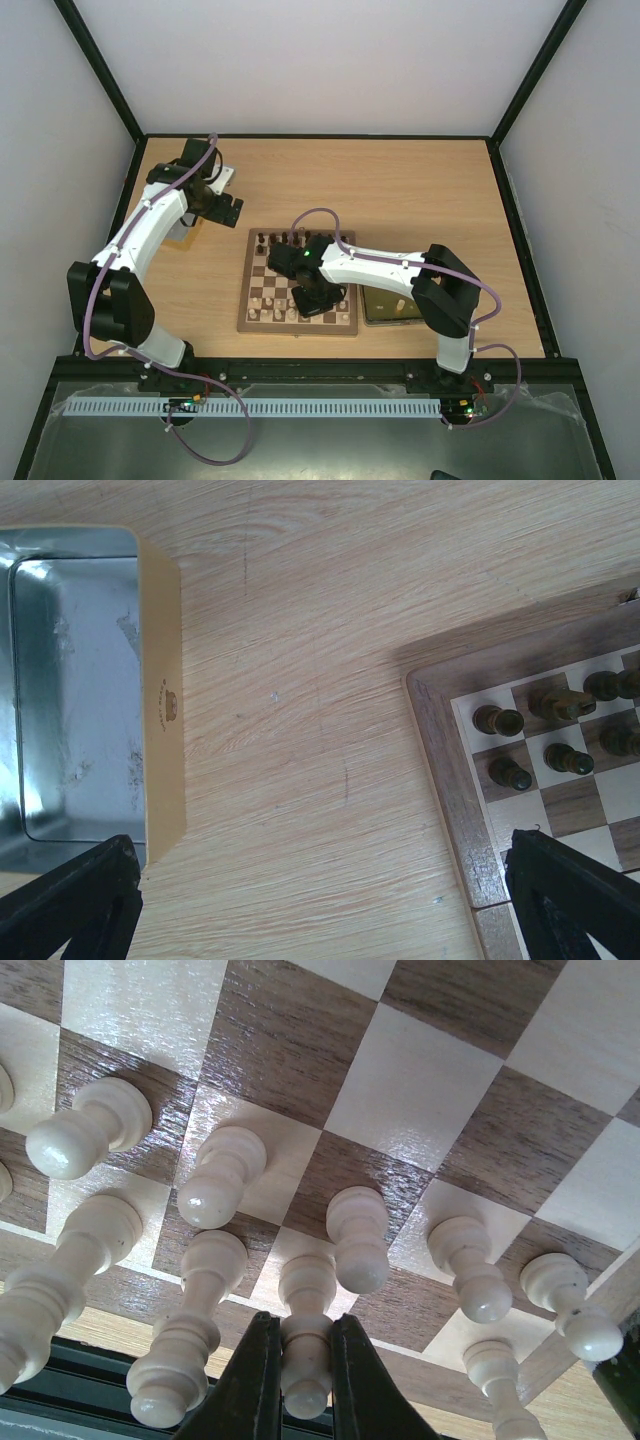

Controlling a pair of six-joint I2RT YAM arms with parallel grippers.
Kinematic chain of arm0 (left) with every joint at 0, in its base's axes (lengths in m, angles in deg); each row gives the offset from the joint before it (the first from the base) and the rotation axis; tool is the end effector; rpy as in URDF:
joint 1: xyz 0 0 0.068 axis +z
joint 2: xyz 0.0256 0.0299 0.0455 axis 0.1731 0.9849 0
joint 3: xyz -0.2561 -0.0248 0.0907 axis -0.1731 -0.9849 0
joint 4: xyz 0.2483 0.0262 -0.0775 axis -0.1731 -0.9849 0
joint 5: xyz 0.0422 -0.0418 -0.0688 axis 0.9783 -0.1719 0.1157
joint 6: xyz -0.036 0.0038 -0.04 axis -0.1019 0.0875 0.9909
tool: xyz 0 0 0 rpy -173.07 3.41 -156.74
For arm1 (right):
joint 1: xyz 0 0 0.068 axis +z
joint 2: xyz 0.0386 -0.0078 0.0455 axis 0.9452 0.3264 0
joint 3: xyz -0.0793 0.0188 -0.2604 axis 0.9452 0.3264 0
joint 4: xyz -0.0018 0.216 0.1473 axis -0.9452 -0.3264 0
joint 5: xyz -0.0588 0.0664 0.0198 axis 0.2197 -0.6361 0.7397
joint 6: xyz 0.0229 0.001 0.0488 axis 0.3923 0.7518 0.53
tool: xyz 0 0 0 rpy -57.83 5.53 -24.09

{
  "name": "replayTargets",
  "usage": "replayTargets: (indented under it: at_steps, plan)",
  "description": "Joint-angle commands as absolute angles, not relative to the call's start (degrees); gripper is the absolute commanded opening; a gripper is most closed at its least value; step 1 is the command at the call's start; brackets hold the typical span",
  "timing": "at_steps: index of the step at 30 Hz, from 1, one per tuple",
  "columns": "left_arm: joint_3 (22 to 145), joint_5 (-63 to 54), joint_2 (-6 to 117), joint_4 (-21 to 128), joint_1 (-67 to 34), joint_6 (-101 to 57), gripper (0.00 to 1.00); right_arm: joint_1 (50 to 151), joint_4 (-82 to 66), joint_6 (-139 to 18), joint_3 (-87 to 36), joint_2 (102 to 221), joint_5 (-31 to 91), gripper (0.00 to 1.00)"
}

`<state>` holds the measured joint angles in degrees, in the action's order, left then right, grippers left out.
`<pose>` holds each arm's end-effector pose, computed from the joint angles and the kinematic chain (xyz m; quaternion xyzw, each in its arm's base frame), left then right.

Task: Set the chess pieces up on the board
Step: Place the chess piece on the chessboard.

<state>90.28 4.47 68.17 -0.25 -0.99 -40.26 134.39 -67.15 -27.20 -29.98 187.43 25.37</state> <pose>0.3102 -0.0597 0.2996 0.1502 0.9575 -0.0039 0.2462 0.1487 0.3152 0.2000 0.2043 -0.9723 -0.0895 0.0700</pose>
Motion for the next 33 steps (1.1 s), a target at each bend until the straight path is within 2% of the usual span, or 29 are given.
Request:
replayTargets:
  at_steps: [1, 33]
  plan:
    - [90.8, 4.8, 67.9, -0.8, -0.7, -39.8, 0.99, 134.8, -68.8, -27.5, -31.0, 187.7, 26.3, 0.02]
    - [90.9, 4.8, 67.7, -0.8, -0.7, -39.7, 0.99, 134.8, -67.0, -25.8, -27.8, 185.4, 24.5, 0.02]
